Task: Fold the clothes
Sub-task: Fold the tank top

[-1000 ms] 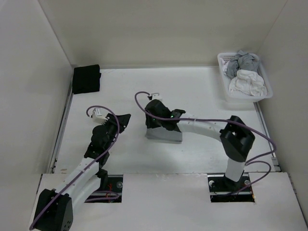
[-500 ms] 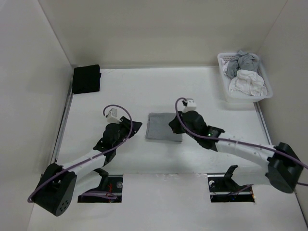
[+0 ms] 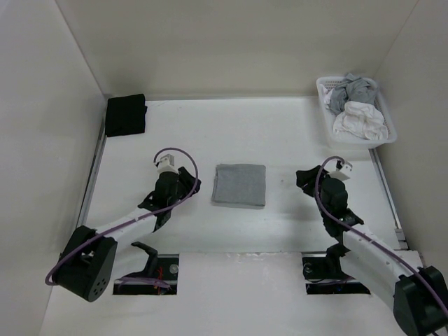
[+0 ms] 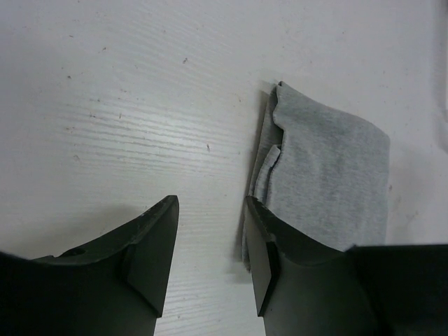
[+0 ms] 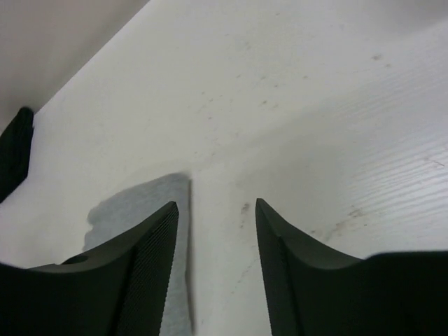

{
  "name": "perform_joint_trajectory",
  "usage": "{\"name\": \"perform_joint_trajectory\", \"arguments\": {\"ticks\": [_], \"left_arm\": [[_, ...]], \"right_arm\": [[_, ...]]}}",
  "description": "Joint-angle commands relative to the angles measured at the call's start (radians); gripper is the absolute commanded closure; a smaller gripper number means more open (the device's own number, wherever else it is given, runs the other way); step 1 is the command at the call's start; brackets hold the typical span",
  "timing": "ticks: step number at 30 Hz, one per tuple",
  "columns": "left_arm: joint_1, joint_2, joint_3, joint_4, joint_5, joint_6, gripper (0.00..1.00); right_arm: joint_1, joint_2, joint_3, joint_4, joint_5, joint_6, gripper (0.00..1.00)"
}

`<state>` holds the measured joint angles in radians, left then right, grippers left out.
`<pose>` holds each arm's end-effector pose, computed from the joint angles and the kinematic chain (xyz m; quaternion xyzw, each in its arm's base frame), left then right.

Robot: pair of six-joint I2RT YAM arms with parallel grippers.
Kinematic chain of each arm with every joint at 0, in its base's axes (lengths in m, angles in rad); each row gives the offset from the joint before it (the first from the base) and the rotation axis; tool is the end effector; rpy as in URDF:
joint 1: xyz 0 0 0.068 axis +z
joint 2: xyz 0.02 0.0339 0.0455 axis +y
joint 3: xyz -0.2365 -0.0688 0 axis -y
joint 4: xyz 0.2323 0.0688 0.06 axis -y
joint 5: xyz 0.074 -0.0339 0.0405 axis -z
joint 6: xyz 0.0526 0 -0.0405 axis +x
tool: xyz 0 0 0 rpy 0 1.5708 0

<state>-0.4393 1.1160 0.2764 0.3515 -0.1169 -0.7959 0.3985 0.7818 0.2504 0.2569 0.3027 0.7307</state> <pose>0.2084 -0.0912 0.1339 -0.1814 0.8366 -0.2571 0.4484 0.1926 0.0641 0.1805 0.2201 0.7622 0.2178 0.5685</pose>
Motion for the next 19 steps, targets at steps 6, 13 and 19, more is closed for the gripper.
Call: {"name": "perform_joint_trajectory", "arguments": {"ticks": [6,13,19], "left_arm": [[0.003,0.048,0.098,-0.056,-0.004,0.080,0.55],[-0.022,0.076,0.127,-0.033,-0.006,0.084,0.57],[-0.032,0.110,0.153,-0.029,-0.001,0.090,0.53]], "right_arm": [[-0.082,0.057,-0.083,0.240,-0.067,-0.010,0.42],[-0.088,0.171,-0.043,0.248,-0.082,-0.005,0.41],[-0.082,0.175,-0.040,0.248,-0.071,-0.011,0.41]]}}
